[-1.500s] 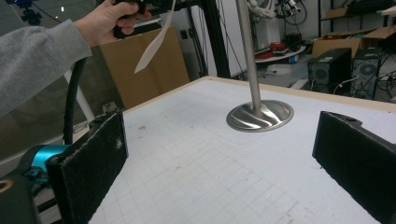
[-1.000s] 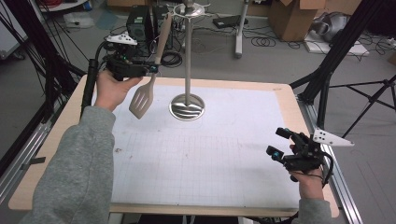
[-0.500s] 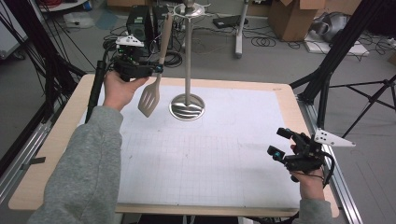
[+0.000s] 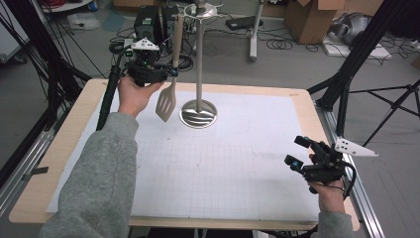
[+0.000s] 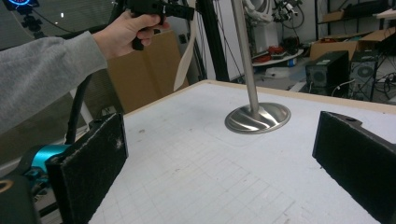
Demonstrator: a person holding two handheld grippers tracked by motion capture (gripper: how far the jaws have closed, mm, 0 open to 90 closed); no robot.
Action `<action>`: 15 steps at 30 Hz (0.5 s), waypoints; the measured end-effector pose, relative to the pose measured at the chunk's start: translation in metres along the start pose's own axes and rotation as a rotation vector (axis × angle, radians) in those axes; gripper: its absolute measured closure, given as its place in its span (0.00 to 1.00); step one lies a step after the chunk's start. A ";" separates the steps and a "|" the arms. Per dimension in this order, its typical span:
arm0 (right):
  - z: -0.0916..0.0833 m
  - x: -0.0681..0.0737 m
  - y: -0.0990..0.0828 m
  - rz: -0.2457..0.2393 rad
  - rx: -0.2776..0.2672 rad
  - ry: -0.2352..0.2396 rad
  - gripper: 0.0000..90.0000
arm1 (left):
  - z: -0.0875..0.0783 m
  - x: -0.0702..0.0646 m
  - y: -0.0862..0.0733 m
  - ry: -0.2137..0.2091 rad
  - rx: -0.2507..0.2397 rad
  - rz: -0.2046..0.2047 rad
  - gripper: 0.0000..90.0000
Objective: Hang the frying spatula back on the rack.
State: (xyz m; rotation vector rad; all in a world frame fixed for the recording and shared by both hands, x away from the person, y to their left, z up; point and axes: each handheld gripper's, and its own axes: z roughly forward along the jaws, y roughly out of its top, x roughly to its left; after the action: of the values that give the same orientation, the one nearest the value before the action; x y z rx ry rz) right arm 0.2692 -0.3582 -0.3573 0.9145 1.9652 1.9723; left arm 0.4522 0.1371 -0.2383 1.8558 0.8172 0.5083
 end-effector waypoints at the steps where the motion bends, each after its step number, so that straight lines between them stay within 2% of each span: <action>1: 0.000 0.000 0.000 0.000 0.000 0.000 0.02 | 0.001 0.000 0.000 0.004 -0.004 0.000 0.86; 9: -0.002 0.000 0.000 0.002 0.000 -0.002 0.02 | 0.003 -0.002 0.000 0.014 0.000 0.009 0.85; 11: -0.002 0.000 0.000 0.000 -0.002 -0.003 0.02 | 0.000 -0.004 0.000 0.026 0.007 0.048 0.83; 15: -0.002 0.001 -0.001 0.003 0.002 -0.005 0.02 | -0.006 -0.006 0.001 0.021 0.000 0.050 0.69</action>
State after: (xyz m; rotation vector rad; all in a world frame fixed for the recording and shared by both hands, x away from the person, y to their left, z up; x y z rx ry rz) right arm 0.2673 -0.3593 -0.3576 0.9224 1.9650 1.9684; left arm 0.4446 0.1361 -0.2353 1.8776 0.7869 0.5600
